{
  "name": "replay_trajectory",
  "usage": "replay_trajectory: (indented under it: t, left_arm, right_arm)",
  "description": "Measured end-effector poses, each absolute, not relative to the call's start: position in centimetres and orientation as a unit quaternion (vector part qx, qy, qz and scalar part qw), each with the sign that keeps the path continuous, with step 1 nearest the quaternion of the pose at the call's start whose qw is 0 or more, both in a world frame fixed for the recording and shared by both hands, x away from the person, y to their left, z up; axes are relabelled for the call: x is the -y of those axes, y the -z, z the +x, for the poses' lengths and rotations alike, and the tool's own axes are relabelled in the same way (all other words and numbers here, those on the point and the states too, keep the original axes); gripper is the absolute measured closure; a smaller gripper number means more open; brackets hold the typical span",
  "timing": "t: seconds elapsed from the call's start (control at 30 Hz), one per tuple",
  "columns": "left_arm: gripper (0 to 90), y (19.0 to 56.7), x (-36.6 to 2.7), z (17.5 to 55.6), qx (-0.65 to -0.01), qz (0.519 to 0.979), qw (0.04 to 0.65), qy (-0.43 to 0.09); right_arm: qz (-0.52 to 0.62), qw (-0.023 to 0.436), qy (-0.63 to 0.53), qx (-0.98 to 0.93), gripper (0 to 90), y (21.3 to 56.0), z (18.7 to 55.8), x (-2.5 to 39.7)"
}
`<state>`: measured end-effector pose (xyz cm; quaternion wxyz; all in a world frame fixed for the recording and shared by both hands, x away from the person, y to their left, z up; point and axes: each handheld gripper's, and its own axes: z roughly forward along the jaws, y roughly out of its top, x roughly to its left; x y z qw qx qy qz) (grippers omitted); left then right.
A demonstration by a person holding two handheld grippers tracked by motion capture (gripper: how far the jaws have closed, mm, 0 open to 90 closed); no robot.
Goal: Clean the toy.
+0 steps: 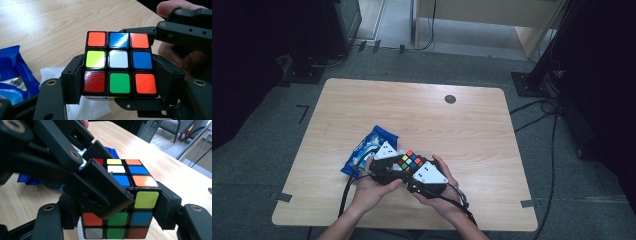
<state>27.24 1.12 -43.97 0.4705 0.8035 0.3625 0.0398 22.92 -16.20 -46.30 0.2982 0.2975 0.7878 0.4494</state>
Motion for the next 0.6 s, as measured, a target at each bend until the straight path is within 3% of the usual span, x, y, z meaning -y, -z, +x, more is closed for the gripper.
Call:
replay_trajectory:
  t: [0.33, 0.6]
  left_arm:
    - [34.2, 43.1, -2.8, 27.6, -0.368, 0.785, 0.498, -0.029]
    - [32.4, 43.4, -2.4, 27.7, -0.364, 0.803, 0.472, -0.021]
  right_arm:
    - [0.292, 0.311, -0.439, -0.791, 34.2, 47.3, 22.8, 16.4]
    - [0.254, 0.347, -0.424, -0.797, 35.0, 47.4, 22.3, 16.2]
